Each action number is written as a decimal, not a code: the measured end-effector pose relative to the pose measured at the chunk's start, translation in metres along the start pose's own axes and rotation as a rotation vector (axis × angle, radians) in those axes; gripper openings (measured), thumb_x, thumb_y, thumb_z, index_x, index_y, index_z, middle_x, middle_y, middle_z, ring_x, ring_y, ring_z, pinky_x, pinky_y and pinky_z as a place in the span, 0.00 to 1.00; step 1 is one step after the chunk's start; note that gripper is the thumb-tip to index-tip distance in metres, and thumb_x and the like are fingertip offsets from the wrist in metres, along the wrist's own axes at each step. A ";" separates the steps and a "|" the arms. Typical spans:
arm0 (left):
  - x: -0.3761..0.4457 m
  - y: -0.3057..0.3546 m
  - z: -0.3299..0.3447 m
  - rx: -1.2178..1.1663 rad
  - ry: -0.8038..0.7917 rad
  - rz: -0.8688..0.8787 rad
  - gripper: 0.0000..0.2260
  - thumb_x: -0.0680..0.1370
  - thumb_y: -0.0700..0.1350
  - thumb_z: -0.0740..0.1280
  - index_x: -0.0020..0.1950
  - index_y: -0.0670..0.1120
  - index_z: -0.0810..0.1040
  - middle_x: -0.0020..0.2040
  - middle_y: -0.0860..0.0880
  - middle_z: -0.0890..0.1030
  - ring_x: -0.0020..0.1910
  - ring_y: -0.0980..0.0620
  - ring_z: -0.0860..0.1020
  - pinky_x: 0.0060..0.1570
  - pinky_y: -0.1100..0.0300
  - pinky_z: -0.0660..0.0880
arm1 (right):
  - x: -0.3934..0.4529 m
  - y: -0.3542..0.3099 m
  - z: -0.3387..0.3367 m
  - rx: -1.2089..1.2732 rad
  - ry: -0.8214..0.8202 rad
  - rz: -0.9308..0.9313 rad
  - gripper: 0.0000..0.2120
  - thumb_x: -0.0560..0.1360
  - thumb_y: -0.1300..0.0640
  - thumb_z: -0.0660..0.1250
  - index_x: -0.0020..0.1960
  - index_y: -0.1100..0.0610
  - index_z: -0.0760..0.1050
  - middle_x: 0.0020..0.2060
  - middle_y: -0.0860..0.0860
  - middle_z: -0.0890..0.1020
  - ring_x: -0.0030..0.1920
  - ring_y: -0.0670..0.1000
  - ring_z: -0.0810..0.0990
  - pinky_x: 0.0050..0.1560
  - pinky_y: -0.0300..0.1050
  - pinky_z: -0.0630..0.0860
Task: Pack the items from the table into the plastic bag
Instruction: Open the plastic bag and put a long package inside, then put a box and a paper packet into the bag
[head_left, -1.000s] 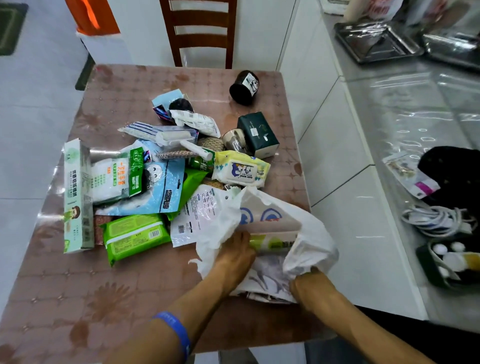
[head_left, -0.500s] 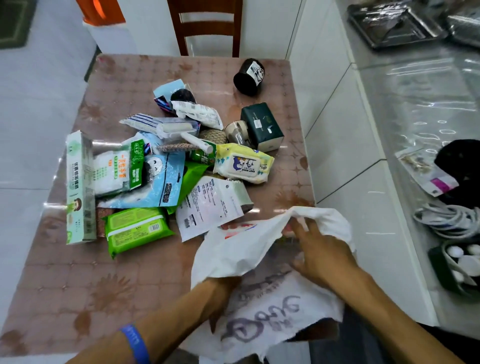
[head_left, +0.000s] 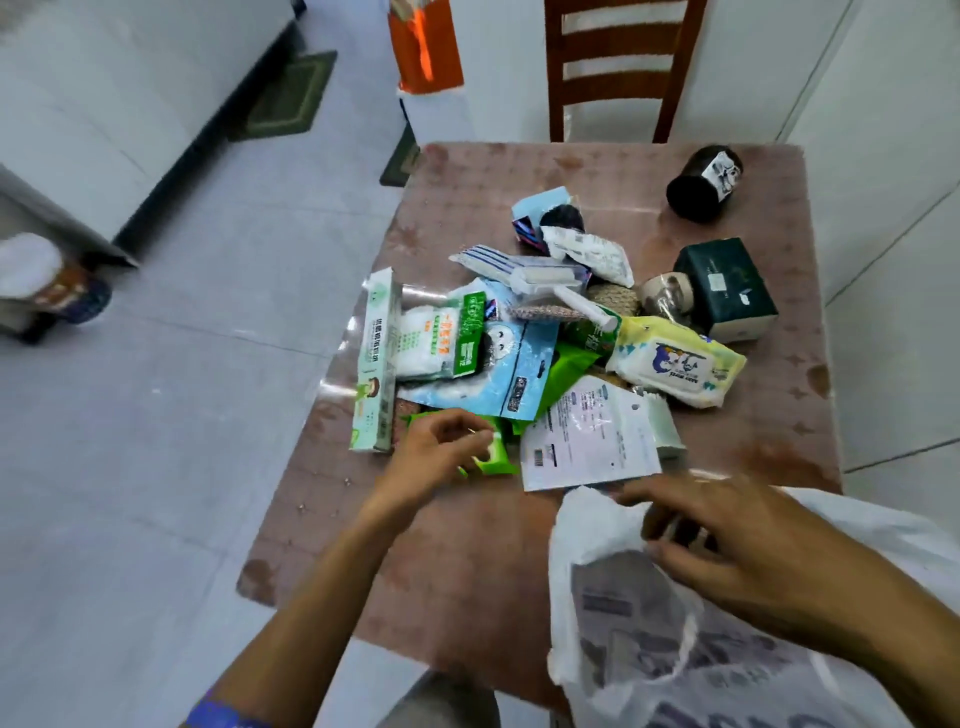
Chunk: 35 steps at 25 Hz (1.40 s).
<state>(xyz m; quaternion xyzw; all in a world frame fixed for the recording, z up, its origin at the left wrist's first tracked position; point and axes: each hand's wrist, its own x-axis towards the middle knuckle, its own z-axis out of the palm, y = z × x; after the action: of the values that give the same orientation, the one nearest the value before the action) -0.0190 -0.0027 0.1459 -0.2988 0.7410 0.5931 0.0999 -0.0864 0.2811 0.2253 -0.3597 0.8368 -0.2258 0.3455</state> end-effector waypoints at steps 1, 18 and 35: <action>0.022 -0.016 -0.022 0.068 0.248 -0.056 0.04 0.71 0.42 0.73 0.43 0.45 0.79 0.37 0.47 0.81 0.35 0.48 0.79 0.36 0.56 0.75 | 0.008 -0.003 0.012 -0.017 -0.025 -0.007 0.19 0.76 0.45 0.65 0.62 0.28 0.65 0.48 0.32 0.78 0.48 0.38 0.77 0.49 0.38 0.76; 0.022 0.005 -0.056 0.414 0.058 0.352 0.27 0.62 0.54 0.76 0.58 0.53 0.73 0.49 0.47 0.82 0.45 0.46 0.80 0.44 0.49 0.79 | 0.024 -0.043 0.036 0.542 0.877 0.370 0.23 0.71 0.54 0.74 0.63 0.46 0.72 0.51 0.43 0.82 0.43 0.44 0.82 0.47 0.52 0.82; -0.095 -0.032 0.174 1.876 -0.416 0.525 0.23 0.79 0.46 0.60 0.73 0.42 0.64 0.75 0.29 0.52 0.73 0.24 0.47 0.65 0.24 0.40 | -0.103 0.098 0.082 0.473 0.402 0.258 0.27 0.68 0.48 0.77 0.62 0.38 0.67 0.58 0.34 0.74 0.57 0.36 0.74 0.61 0.39 0.72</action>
<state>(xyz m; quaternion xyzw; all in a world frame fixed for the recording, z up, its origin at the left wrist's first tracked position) 0.0390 0.1874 0.1194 0.1844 0.9201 -0.1889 0.2894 -0.0179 0.4117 0.1528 -0.1089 0.8513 -0.4345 0.2732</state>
